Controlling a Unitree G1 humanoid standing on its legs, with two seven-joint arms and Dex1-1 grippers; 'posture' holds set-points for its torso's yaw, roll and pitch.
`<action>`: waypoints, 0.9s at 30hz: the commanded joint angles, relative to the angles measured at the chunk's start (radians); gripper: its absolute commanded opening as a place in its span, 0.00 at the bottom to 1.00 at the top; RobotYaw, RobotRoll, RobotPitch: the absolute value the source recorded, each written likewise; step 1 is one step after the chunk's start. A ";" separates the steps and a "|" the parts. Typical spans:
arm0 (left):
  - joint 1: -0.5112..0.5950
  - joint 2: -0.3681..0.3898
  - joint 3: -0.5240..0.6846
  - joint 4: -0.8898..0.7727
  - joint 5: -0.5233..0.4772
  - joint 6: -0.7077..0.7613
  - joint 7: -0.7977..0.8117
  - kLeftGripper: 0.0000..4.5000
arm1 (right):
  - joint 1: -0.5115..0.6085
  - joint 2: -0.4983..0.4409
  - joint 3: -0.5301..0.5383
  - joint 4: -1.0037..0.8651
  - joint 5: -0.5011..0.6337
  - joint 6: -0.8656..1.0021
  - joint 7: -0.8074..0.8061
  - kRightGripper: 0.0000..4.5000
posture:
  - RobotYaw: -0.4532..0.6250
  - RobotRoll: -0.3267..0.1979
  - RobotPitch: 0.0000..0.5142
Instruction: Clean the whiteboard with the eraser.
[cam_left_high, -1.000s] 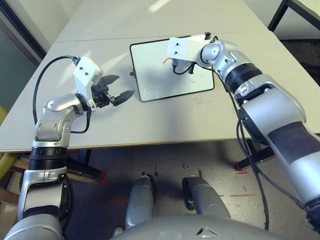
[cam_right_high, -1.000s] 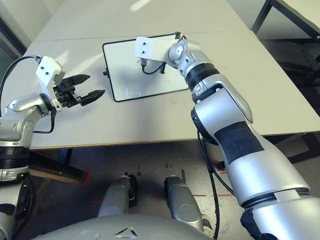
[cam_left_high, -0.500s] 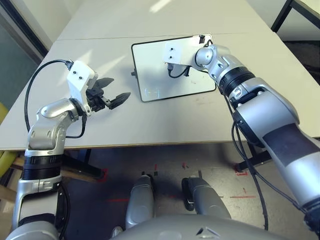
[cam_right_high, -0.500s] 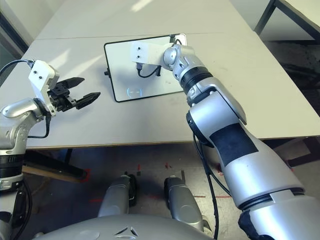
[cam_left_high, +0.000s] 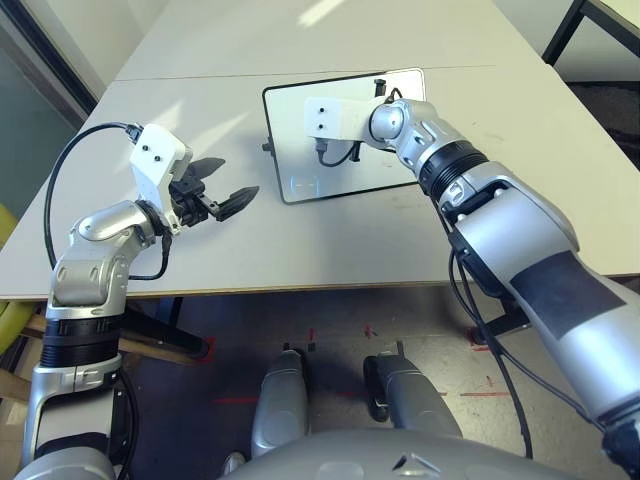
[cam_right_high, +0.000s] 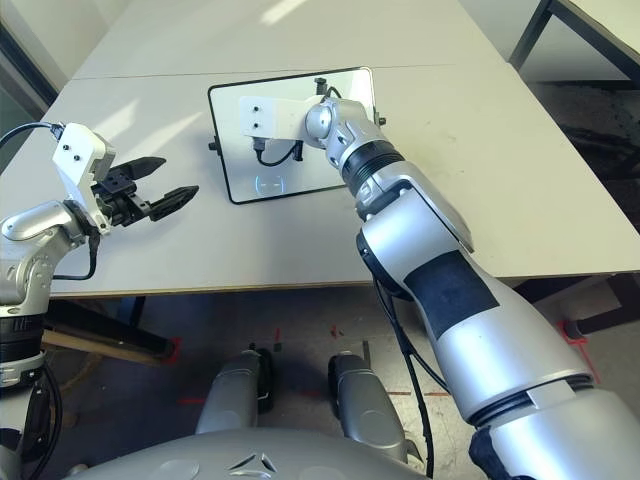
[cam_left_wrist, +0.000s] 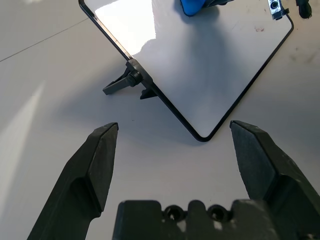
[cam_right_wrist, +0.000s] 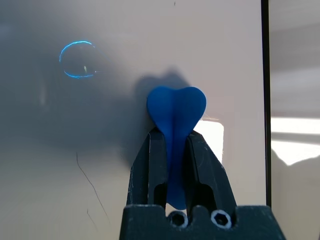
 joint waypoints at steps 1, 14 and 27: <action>0.020 0.015 0.011 -0.019 -0.007 0.007 0.004 1.00 | 0.017 0.019 0.009 0.016 -0.005 -0.006 0.007 0.06 | 0.54 0.62 0.26; 0.006 0.015 0.002 0.000 -0.005 0.000 -0.003 1.00 | 0.021 -0.040 0.035 0.028 -0.038 0.044 -0.017 0.06 | 0.52 0.62 0.25; -0.029 0.007 -0.022 0.029 0.002 -0.008 -0.013 1.00 | 0.044 -0.111 0.041 0.033 -0.050 0.077 -0.001 0.06 | 0.50 0.62 0.24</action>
